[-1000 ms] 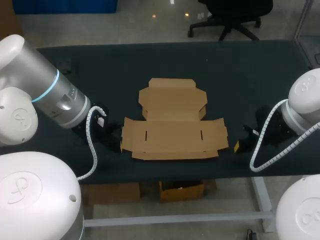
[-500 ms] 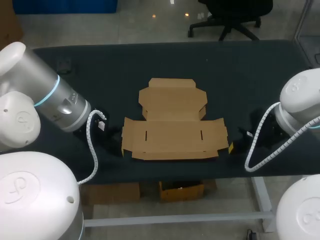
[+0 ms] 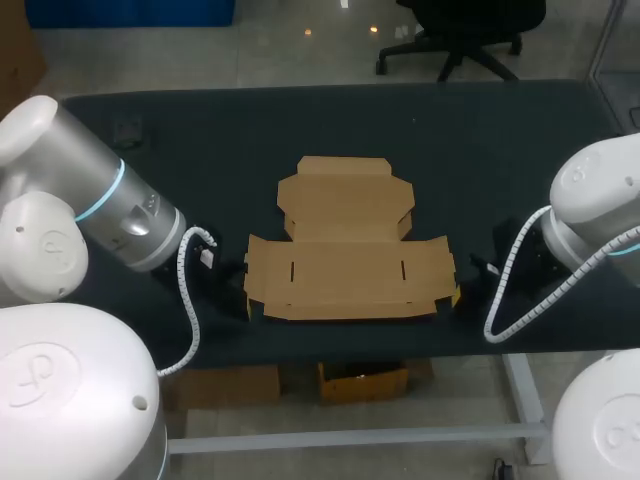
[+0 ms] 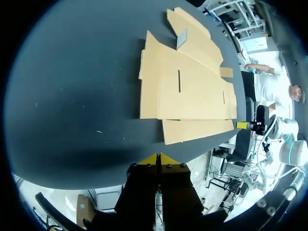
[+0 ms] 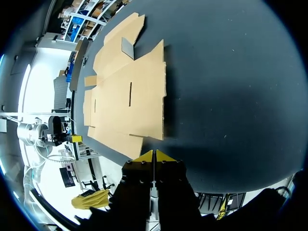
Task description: Assemble the packaging by folding the flat box into shape, placing the metal phone stand inside, and closing the box properly
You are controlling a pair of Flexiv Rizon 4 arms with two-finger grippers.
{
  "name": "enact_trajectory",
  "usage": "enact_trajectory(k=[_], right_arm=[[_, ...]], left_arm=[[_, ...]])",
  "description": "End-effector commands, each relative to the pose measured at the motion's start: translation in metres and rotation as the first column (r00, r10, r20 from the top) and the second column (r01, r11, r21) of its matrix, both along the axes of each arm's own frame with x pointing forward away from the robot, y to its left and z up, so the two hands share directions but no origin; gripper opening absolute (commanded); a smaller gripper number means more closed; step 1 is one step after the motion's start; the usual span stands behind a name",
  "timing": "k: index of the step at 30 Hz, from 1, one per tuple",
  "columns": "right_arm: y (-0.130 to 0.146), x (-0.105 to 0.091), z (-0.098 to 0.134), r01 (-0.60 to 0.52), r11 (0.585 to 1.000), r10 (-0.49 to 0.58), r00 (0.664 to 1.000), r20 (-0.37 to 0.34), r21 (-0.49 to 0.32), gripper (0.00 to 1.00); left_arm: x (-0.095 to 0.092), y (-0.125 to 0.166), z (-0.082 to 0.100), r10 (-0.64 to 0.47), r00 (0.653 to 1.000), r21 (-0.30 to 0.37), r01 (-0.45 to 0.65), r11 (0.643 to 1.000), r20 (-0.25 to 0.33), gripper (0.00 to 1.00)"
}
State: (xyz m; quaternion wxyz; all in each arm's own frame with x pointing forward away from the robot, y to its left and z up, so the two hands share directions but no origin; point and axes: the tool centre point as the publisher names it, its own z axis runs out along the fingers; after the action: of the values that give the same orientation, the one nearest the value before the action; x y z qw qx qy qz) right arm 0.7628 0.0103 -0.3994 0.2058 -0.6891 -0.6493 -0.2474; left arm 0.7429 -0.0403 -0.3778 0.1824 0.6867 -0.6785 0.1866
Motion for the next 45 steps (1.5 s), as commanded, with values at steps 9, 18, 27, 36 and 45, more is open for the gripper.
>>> enact_trajectory(k=[9, 18, 27, 36, 45], right_arm=[[0.006, 0.001, -0.005, -0.007, 1.0, 0.007, 1.0, 0.003, 0.012, 0.0], [0.008, -0.002, -0.008, -0.009, 1.0, 0.009, 1.0, -0.002, 0.016, 0.0], [0.011, -0.003, -0.013, -0.01, 1.0, 0.011, 1.0, -0.014, 0.017, 0.0], [0.013, 0.0, -0.017, -0.011, 1.0, 0.012, 1.0, -0.01, 0.028, 0.0], [0.018, 0.002, -0.019, -0.002, 0.999, 0.002, 1.0, -0.017, 0.046, 0.0]], left_arm=[[0.004, -0.002, -0.013, 0.032, 0.999, 0.018, -0.032, 0.999, -0.027, 0.0], [0.006, -0.002, -0.02, 0.048, 0.998, 0.018, -0.048, 0.999, -0.027, 0.0], [0.008, -0.002, -0.024, 0.053, 0.998, 0.017, -0.053, 0.998, -0.021, 0.0], [0.014, -0.003, -0.027, 0.065, 0.998, 0.008, -0.065, 0.998, -0.013, 0.0], [0.017, -0.006, -0.03, 0.065, 0.998, -0.008, -0.065, 0.998, -0.004, 0.0]])
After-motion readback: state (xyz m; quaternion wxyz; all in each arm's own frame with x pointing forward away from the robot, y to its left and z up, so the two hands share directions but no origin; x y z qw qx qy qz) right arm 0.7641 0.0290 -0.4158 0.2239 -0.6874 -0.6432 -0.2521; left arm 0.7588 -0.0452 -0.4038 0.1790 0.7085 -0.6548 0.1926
